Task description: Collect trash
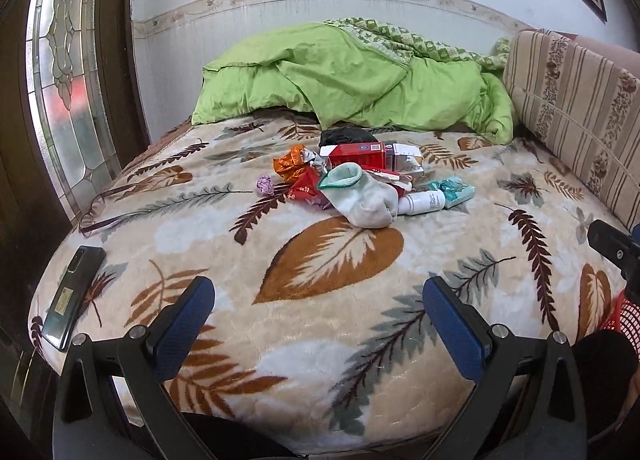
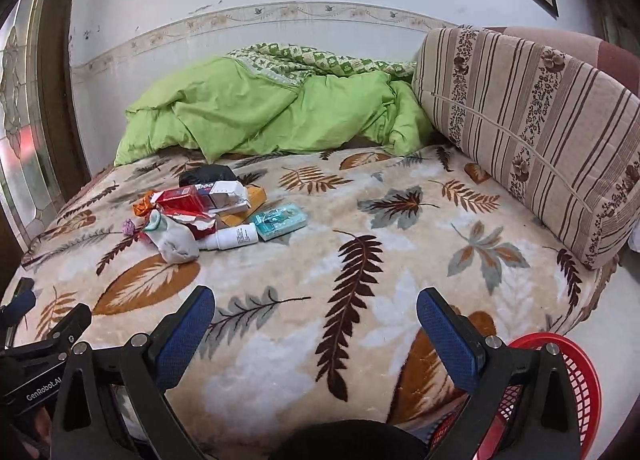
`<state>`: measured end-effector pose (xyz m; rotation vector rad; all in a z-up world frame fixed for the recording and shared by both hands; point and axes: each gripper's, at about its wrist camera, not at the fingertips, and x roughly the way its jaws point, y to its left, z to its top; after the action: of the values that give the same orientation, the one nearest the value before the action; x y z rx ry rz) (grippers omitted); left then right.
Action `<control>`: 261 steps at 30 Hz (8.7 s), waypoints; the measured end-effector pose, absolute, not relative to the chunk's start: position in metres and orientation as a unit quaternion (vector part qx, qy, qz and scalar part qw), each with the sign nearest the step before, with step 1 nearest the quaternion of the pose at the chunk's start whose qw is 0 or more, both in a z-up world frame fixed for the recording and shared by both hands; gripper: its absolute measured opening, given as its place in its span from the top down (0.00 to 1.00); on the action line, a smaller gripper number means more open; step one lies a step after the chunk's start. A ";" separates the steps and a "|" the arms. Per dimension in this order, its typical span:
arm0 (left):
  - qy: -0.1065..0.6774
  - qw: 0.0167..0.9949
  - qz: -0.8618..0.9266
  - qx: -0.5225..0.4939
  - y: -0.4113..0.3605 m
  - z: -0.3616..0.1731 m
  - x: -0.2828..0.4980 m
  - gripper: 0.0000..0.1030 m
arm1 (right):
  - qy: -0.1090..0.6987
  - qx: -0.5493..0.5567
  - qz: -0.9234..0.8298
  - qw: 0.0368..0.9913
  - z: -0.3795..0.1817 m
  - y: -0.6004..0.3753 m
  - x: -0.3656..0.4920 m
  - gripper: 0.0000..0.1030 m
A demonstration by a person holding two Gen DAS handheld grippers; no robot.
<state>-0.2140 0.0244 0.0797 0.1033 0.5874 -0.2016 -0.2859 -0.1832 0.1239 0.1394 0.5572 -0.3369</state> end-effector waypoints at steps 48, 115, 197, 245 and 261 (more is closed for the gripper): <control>0.296 0.949 -0.100 0.051 0.027 0.083 -0.213 0.00 | 0.295 0.063 -0.171 0.938 0.127 -0.184 -0.280 0.01; 0.395 0.902 -0.160 -0.061 0.043 0.086 -0.063 0.76 | 0.402 0.199 0.043 0.893 0.102 -0.209 -0.118 0.39; 0.356 0.915 -0.188 0.019 0.003 0.088 -0.130 0.76 | 0.347 0.114 -0.011 0.931 0.106 -0.163 -0.163 0.69; 0.325 0.931 -0.153 0.059 -0.009 0.093 -0.137 0.76 | 0.352 0.130 -0.003 0.927 0.102 -0.164 -0.160 0.69; 0.324 0.928 -0.172 0.063 -0.016 0.099 -0.156 0.76 | 0.349 0.176 0.002 0.921 0.105 -0.169 -0.185 0.69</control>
<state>-0.1564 -0.0162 0.0990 0.1282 0.6639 -0.3528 -0.1852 -0.1687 0.1053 0.3612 0.7168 0.0051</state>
